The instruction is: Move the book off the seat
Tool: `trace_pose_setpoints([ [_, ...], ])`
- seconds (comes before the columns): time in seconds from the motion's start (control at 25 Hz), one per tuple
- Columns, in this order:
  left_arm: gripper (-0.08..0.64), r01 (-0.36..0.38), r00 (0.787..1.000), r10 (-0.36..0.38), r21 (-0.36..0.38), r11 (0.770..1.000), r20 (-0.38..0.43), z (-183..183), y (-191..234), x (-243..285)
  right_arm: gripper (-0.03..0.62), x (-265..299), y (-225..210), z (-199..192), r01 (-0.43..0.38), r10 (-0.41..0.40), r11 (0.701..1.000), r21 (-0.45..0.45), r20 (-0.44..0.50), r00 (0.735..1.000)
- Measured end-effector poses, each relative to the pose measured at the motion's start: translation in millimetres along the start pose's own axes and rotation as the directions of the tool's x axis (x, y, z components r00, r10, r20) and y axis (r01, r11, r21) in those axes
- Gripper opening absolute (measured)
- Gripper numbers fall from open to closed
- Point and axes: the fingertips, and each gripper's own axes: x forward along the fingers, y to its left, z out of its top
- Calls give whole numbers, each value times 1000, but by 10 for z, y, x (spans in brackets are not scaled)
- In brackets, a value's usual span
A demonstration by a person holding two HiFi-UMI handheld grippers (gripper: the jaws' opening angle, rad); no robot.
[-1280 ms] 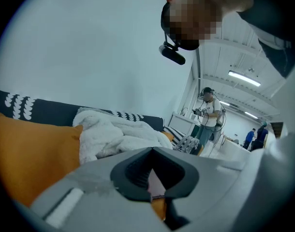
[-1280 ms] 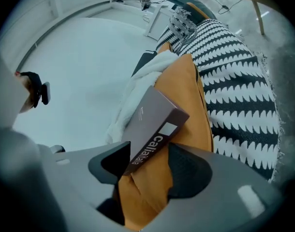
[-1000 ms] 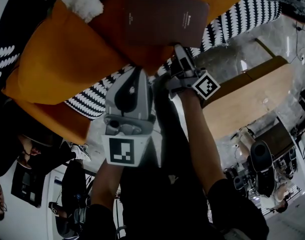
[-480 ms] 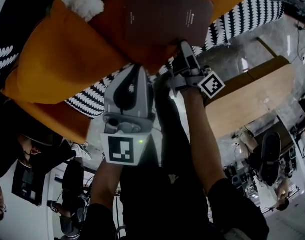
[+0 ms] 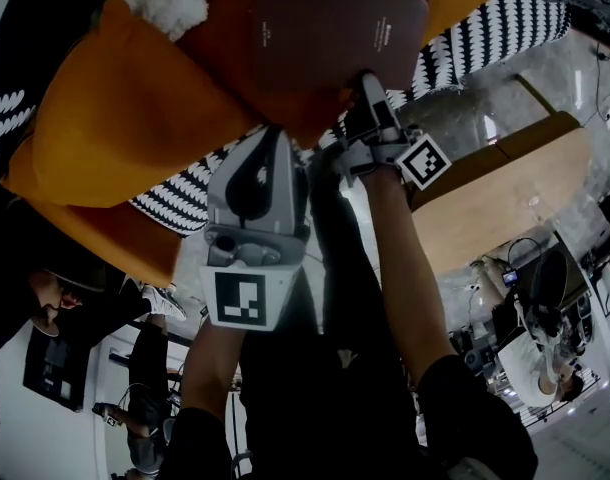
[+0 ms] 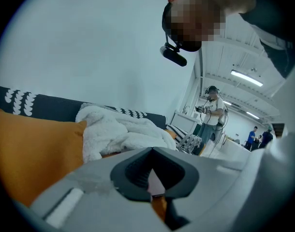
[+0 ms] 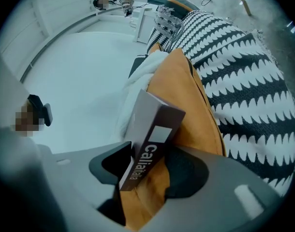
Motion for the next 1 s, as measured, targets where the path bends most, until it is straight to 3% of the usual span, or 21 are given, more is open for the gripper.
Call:
trace_pose_setpoints([
  [0.56,6,1,1000,-1,9,1000,17,71,-36,-71,190,-33,463,201,-1,10,982,-190,46,999],
  [0.72,6,4,1000,-5,16,1000,19,184,-130,-113,183,-95,701,256,6,5,968,-252,42,999],
  [1.0,6,24,998,-25,28,999,56,436,-311,-125,175,-258,922,214,96,-90,916,-389,35,995],
])
